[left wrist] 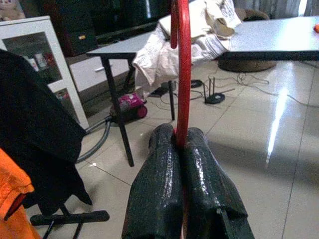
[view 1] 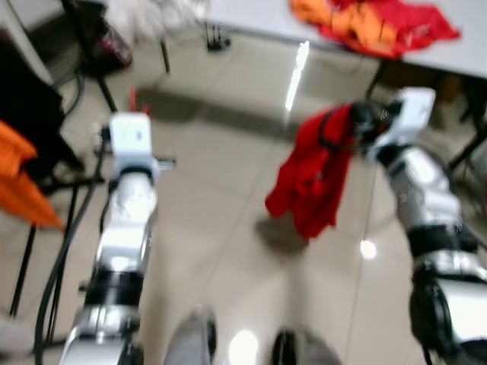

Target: Hang hanger

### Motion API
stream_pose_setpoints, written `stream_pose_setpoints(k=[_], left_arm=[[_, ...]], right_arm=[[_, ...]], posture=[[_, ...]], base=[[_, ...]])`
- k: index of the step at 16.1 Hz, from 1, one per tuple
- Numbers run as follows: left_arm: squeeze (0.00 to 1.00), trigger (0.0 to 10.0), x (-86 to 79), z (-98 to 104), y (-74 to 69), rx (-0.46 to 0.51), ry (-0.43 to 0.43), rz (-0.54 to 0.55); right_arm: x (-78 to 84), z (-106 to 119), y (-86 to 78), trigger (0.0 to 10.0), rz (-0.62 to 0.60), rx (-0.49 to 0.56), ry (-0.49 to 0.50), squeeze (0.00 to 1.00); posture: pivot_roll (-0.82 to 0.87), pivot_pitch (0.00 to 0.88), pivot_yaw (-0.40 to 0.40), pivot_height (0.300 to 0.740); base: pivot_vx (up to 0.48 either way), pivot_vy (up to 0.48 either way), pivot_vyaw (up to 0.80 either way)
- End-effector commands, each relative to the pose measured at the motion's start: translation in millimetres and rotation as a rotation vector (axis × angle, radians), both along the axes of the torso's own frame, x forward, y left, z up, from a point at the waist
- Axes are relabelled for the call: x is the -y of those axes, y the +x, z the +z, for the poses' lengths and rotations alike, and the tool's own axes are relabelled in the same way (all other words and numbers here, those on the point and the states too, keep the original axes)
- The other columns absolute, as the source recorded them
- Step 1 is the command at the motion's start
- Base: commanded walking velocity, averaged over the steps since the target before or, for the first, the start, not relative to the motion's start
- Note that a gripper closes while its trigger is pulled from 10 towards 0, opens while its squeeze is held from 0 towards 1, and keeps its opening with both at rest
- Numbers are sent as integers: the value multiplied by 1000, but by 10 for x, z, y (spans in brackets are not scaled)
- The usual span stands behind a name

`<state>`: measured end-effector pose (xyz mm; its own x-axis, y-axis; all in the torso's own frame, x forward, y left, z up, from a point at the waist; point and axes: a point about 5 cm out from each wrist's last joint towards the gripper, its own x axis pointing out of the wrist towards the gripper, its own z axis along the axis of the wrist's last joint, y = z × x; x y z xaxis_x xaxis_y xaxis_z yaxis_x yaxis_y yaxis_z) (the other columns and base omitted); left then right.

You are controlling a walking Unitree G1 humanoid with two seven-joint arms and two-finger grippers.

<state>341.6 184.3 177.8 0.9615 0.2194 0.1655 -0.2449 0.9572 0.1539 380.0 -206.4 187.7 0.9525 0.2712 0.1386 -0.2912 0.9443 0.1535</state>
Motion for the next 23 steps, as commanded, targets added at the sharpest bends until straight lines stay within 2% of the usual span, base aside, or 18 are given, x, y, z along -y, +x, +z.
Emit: stream_pose_setpoints(k=[1,3,5,9,10,11,14,17,23], left_arm=[[0,10000,-5,-82,-42,-21,-32,10],[0,10000,-46,-127,-75,-35,-31,55],[0,10000,2,-113,-88,-21,-22,55],[0,10000,40,-134,-108,-21,-10,62],[0,10000,45,-147,-104,-23,-36,66],[0,10000,40,-141,-104,-12,-65,64],[0,10000,-16,-131,-102,-13,-67,79],[0,10000,-37,-148,-86,-26,13,74],[0,10000,-42,-158,-60,-33,26,94]], right_arm=[[7,28,1,0,-27,25,-14,0],[-31,-85,-9,0,-50,-5,-63,0],[-67,-125,-15,0,-41,-6,-42,0],[-145,-93,3,0,-8,15,-63,0],[-149,-68,18,0,-2,21,-61,0],[-149,-63,24,0,-2,22,-56,0],[-183,-50,33,0,15,29,-48,0],[-237,-117,23,0,27,16,-17,0],[-284,-149,21,0,51,6,-5,0]], posture=[[-107,164,-47,740],[-96,154,-44,740],[-89,148,-43,740],[-87,145,-46,740],[-87,149,-55,740],[-87,149,-56,740],[-79,149,-53,740],[-71,150,-44,740],[-87,150,-58,740]], base=[[0,0,0],[0,-480,206],[0,-480,672],[0,-480,547],[0,-480,525],[0,0,519],[0,0,506],[0,0,481],[0,0,316]])
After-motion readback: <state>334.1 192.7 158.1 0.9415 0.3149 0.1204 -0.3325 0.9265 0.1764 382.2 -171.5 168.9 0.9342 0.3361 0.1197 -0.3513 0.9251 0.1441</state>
